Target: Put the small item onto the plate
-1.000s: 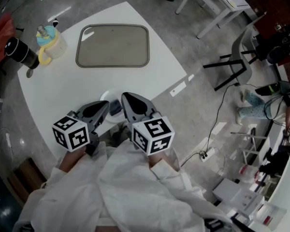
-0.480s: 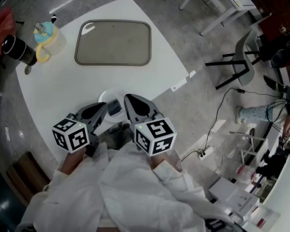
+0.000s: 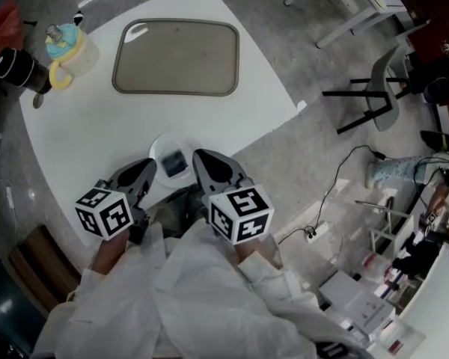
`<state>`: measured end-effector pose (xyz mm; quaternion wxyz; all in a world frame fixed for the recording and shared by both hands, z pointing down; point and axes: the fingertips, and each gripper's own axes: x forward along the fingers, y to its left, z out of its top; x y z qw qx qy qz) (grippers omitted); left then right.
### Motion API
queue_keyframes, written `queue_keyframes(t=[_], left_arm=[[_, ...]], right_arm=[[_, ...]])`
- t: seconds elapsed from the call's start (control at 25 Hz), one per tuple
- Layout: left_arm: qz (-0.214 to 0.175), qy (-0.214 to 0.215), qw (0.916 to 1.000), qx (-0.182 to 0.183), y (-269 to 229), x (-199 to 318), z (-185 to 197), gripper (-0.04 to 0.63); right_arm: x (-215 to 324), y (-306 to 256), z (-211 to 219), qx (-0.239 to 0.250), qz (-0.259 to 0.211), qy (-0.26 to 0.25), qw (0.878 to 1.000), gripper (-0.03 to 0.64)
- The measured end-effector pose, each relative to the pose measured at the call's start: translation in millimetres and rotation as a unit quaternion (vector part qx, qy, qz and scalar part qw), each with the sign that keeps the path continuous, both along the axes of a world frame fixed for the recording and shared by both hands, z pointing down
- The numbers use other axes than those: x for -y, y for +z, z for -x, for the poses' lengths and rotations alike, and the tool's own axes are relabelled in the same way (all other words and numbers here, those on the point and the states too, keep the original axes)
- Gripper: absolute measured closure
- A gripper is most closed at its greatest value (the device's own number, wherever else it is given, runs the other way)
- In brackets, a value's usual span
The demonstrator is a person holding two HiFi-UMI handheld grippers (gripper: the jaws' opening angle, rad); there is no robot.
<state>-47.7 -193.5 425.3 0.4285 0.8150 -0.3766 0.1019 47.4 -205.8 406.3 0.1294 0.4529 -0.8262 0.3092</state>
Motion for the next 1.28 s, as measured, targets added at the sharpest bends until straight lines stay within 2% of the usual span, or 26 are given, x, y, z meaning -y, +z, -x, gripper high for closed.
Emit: queue_keyframes(t=[0.28, 0.72, 0.96, 1.28], left_arm=[[0.022, 0.004, 0.9991, 0.036, 22.6, -6.9, 8.6, 0.584], [0.061, -0.021, 0.9962, 0.059, 57.2, -12.3, 23.8, 0.583], [0.084, -0.017, 0.9941, 0.067, 75.5, -17.5, 25.7, 0.580], [0.111, -0.013, 0.9915, 0.068, 89.5, -26.9, 19.3, 0.511]], right_arm=[[-2.2, 20.2, -3.4, -0.013, 0.024, -0.004, 1.000, 0.601], [-10.8, 56.6, -0.1, -0.019, 0.071, -0.011, 0.997, 0.601], [-14.6, 73.2, -0.3, -0.023, 0.091, -0.014, 0.995, 0.601], [-24.9, 89.1, -4.1, -0.025, 0.115, -0.017, 0.993, 0.600]])
